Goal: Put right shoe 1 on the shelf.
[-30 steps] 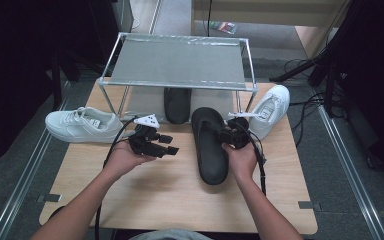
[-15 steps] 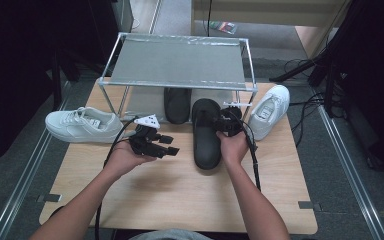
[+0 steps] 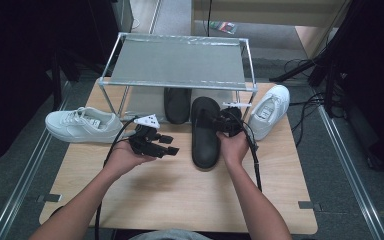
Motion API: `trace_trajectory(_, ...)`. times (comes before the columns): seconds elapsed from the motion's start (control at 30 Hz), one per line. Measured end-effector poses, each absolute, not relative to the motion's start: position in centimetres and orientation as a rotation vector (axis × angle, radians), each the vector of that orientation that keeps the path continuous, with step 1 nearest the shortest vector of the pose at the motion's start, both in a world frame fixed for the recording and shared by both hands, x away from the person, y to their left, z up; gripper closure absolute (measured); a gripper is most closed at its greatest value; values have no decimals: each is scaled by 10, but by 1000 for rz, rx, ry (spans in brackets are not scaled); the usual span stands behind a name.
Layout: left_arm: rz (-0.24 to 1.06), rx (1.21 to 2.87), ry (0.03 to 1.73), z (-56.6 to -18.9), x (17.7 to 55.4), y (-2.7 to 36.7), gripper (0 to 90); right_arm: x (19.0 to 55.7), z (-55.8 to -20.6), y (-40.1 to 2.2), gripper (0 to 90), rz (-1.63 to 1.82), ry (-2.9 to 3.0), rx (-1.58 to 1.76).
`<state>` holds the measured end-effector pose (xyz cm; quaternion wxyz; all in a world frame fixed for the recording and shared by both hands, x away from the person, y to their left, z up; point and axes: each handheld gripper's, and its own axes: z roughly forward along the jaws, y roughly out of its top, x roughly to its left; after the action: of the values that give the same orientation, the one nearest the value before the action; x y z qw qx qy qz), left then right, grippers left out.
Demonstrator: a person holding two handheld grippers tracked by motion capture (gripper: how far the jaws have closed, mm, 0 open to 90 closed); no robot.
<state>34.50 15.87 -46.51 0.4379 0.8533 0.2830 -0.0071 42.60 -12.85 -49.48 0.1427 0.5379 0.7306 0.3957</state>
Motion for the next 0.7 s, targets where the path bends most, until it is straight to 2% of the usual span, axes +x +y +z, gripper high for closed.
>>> trace_trajectory(0.43, -103, 2127, 717, -452, 366, 160, 439, 372, -475, -143, 635, 1234, 2207, 1396)
trace_trajectory(0.63, -52, 2128, 716, -435, 382, 164, 453, 349, -480, -141, 619, 1285, 2262, 1359)
trace_trajectory(0.7, -32, 2133, 715, -429, 386, 165, 456, 340, -482, -141, 589, 1293, 2284, 1343)
